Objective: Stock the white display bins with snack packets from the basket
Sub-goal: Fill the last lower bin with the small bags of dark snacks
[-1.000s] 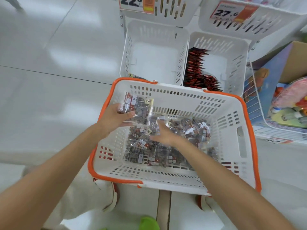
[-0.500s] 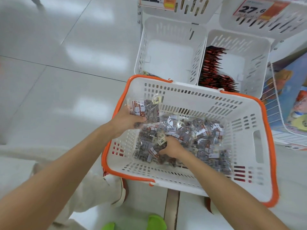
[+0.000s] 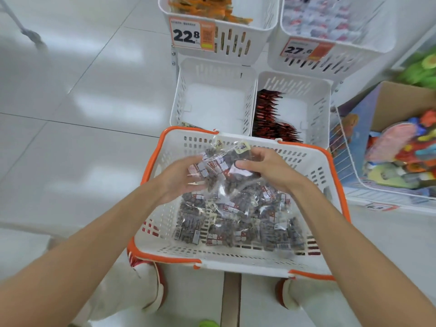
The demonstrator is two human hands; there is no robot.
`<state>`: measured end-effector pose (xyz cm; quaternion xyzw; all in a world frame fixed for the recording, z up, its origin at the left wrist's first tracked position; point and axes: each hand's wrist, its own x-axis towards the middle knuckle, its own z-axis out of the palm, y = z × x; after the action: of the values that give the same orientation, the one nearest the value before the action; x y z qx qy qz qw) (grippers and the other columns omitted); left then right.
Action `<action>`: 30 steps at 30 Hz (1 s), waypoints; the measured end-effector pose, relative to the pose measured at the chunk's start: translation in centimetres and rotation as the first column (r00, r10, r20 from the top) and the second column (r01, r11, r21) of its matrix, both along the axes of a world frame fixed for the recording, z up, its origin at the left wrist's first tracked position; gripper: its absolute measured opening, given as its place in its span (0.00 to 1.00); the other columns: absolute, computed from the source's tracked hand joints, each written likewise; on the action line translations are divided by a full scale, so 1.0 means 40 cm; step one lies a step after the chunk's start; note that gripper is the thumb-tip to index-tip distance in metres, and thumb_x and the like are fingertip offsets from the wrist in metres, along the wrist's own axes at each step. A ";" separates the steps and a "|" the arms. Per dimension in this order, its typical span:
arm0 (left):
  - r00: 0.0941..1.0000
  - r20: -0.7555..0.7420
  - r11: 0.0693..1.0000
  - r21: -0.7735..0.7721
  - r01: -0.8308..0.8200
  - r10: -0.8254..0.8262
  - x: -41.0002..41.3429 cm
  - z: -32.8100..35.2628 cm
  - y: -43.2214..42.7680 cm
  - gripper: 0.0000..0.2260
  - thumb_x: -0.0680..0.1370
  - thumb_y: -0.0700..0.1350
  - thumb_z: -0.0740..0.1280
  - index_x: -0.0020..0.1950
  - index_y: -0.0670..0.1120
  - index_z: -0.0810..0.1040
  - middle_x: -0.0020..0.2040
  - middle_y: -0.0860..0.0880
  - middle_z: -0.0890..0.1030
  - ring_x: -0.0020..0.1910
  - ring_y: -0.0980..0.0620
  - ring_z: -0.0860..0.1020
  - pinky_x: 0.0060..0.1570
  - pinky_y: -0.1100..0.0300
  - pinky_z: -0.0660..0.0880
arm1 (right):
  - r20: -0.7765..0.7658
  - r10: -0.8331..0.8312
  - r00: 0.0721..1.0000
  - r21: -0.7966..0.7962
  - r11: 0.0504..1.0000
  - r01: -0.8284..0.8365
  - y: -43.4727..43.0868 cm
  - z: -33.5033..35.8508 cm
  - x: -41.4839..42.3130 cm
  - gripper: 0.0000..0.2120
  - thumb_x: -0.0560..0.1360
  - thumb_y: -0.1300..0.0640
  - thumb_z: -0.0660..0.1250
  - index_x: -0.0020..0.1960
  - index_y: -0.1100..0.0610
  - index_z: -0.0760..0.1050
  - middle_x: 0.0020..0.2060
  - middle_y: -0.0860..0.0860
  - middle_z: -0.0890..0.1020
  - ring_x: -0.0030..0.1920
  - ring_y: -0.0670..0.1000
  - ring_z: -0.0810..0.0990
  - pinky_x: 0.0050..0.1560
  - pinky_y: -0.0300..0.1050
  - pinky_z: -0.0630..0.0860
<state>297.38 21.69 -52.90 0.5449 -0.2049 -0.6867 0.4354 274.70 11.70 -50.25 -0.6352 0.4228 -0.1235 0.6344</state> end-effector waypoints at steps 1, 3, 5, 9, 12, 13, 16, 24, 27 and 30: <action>0.998 -0.009 0.998 -0.027 0.055 -0.055 -0.015 0.014 0.001 0.24 0.75 0.57 0.70 0.69 0.52 0.72 0.69 0.47 0.73 0.63 0.40 0.76 0.55 0.49 0.79 | 0.009 0.002 1.000 -0.011 1.000 -0.002 0.009 0.003 0.012 0.13 0.68 0.50 0.77 0.52 0.42 0.82 0.52 0.44 0.84 0.57 0.53 0.81 0.60 0.58 0.76; 0.985 0.096 0.985 -0.078 0.153 -0.145 -0.040 0.045 0.000 0.24 0.73 0.57 0.70 0.67 0.53 0.73 0.63 0.48 0.79 0.59 0.46 0.79 0.57 0.50 0.79 | 0.011 0.024 1.000 -0.073 0.997 -0.023 0.026 0.007 0.035 0.15 0.71 0.52 0.75 0.56 0.40 0.79 0.56 0.42 0.82 0.61 0.52 0.79 0.63 0.55 0.75; 0.964 0.229 0.982 -0.100 0.161 -0.135 -0.042 0.065 -0.008 0.23 0.71 0.48 0.74 0.65 0.49 0.76 0.55 0.48 0.84 0.54 0.49 0.82 0.57 0.50 0.78 | -0.011 -0.003 1.000 -0.142 0.990 0.001 0.033 0.011 0.055 0.25 0.72 0.49 0.75 0.66 0.44 0.70 0.58 0.44 0.77 0.59 0.47 0.79 0.57 0.46 0.77; 0.970 0.196 0.980 -0.106 0.168 -0.145 -0.004 0.102 -0.034 0.27 0.66 0.41 0.77 0.65 0.46 0.77 0.52 0.46 0.85 0.54 0.47 0.82 0.54 0.53 0.79 | 0.015 -0.010 1.000 -0.054 0.998 0.011 0.010 0.053 0.069 0.32 0.67 0.46 0.78 0.67 0.51 0.71 0.55 0.48 0.81 0.54 0.47 0.81 0.57 0.48 0.75; 0.962 0.162 0.966 -0.108 0.237 -0.218 0.018 0.150 -0.072 0.30 0.66 0.40 0.76 0.66 0.45 0.74 0.51 0.47 0.85 0.52 0.50 0.83 0.49 0.57 0.80 | 0.076 0.078 0.994 0.070 0.994 -0.083 -0.031 0.082 0.065 0.31 0.66 0.52 0.80 0.65 0.51 0.71 0.58 0.53 0.82 0.57 0.54 0.82 0.60 0.56 0.77; 0.956 0.184 0.962 -0.107 0.250 -0.228 0.023 0.164 -0.090 0.30 0.67 0.38 0.76 0.68 0.43 0.72 0.52 0.46 0.85 0.52 0.50 0.83 0.51 0.55 0.80 | 0.095 0.106 0.990 0.096 0.989 -0.115 -0.046 0.089 0.064 0.31 0.67 0.55 0.79 0.67 0.50 0.70 0.59 0.53 0.81 0.58 0.54 0.82 0.59 0.56 0.78; 0.918 0.311 0.952 -0.100 0.291 -0.248 0.047 0.192 -0.150 0.35 0.71 0.40 0.74 0.74 0.40 0.63 0.54 0.44 0.82 0.54 0.49 0.82 0.60 0.50 0.77 | 0.095 0.038 0.995 0.047 0.998 -0.043 -0.086 0.101 0.076 0.26 0.70 0.62 0.76 0.65 0.53 0.72 0.55 0.54 0.84 0.55 0.55 0.83 0.49 0.51 0.82; 0.743 0.665 0.995 -0.093 -0.021 0.078 0.279 0.094 -0.351 0.19 0.74 0.43 0.73 0.64 0.42 0.76 0.49 0.48 0.79 0.44 0.52 0.78 0.46 0.60 0.78 | -0.007 -0.216 0.976 -0.444 0.876 0.190 -0.297 0.044 0.178 0.36 0.62 0.43 0.80 0.66 0.47 0.70 0.60 0.46 0.79 0.60 0.49 0.79 0.58 0.53 0.78; 0.695 0.719 1.000 0.007 -0.029 0.015 0.326 -0.008 -0.383 0.25 0.74 0.42 0.74 0.70 0.42 0.72 0.58 0.46 0.76 0.51 0.47 0.77 0.52 0.55 0.77 | -0.249 -0.141 0.958 -0.622 0.781 -0.047 -0.357 0.000 0.254 0.30 0.68 0.49 0.77 0.65 0.47 0.68 0.56 0.46 0.79 0.52 0.51 0.79 0.50 0.49 0.79; 0.762 0.646 0.997 0.015 -0.071 0.044 0.344 -0.099 -0.407 0.30 0.74 0.40 0.74 0.73 0.42 0.67 0.64 0.43 0.73 0.51 0.45 0.76 0.50 0.52 0.76 | -0.497 -0.136 0.857 -0.695 0.654 -0.299 -0.412 -0.088 0.354 0.29 0.70 0.47 0.74 0.67 0.48 0.66 0.55 0.51 0.80 0.53 0.56 0.79 0.47 0.51 0.77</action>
<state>311.12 5.42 -56.87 0.7620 -0.3120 -0.4476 0.3487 288.86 -4.78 -53.79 -0.8674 0.4542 -0.0854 0.1846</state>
